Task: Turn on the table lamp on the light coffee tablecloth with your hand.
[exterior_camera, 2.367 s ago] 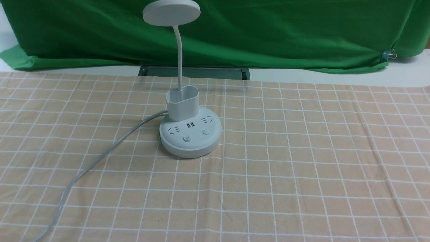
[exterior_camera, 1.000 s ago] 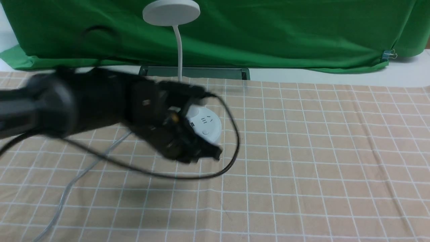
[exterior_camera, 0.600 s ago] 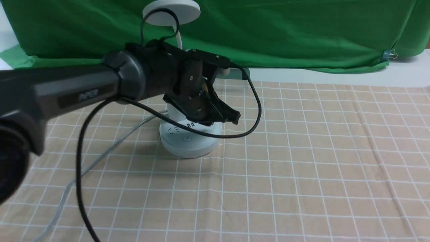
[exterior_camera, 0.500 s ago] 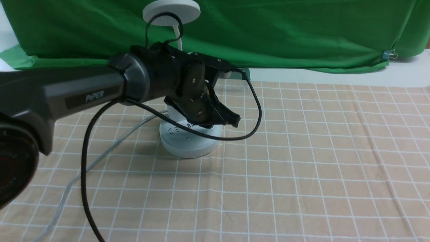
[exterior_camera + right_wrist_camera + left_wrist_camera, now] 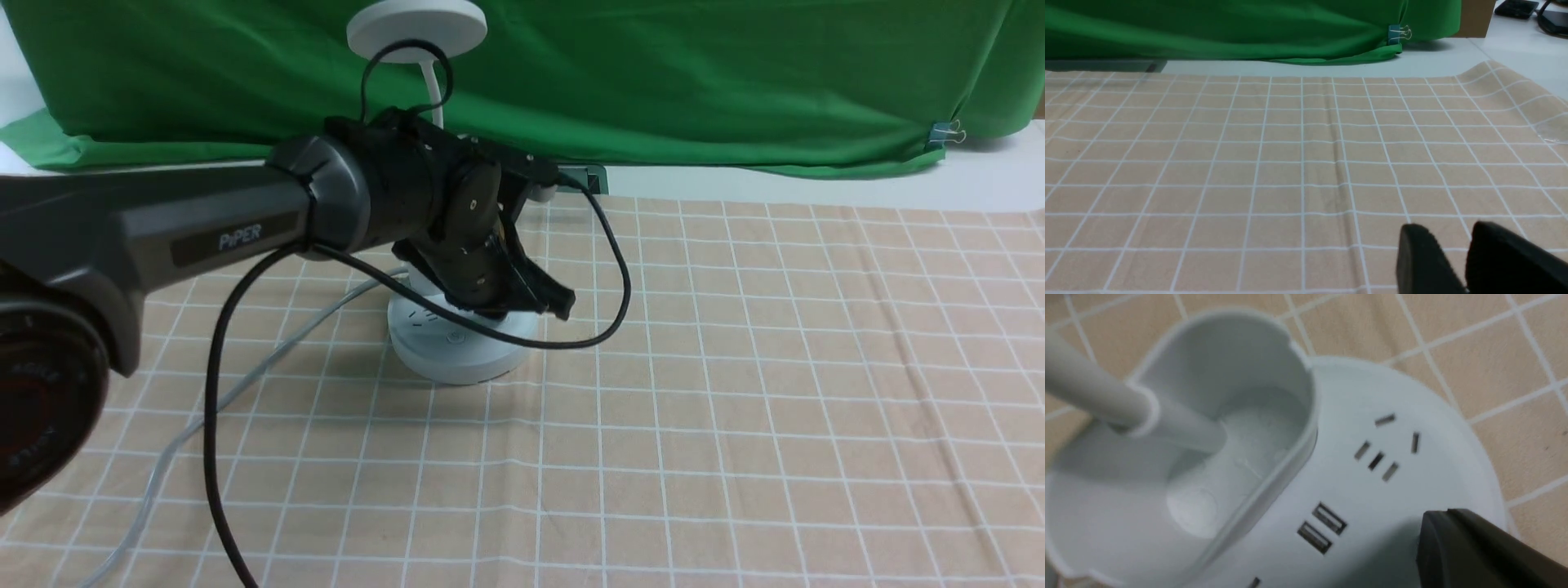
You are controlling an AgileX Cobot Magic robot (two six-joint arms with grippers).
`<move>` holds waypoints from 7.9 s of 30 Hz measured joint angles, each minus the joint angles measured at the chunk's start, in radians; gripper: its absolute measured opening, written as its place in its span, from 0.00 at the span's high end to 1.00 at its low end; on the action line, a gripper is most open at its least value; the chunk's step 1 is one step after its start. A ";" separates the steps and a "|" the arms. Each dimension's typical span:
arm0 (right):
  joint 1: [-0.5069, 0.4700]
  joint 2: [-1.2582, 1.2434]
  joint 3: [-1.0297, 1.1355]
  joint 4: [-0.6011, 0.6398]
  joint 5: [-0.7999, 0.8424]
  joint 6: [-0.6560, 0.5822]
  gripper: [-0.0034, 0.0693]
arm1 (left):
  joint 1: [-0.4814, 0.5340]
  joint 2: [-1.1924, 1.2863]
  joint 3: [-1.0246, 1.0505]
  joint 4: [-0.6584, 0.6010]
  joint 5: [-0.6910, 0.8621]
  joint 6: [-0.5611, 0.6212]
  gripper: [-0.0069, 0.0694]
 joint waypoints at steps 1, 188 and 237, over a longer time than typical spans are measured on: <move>0.000 0.000 0.000 0.000 0.000 0.000 0.63 | 0.000 0.002 0.000 -0.002 0.005 0.000 0.91; 0.000 0.000 0.000 0.000 -0.001 0.000 0.63 | 0.459 -2.092 1.568 -0.062 -0.408 0.003 0.91; 0.000 0.000 0.000 0.000 -0.001 0.000 0.63 | 0.459 -2.092 1.568 -0.065 -0.408 0.026 0.91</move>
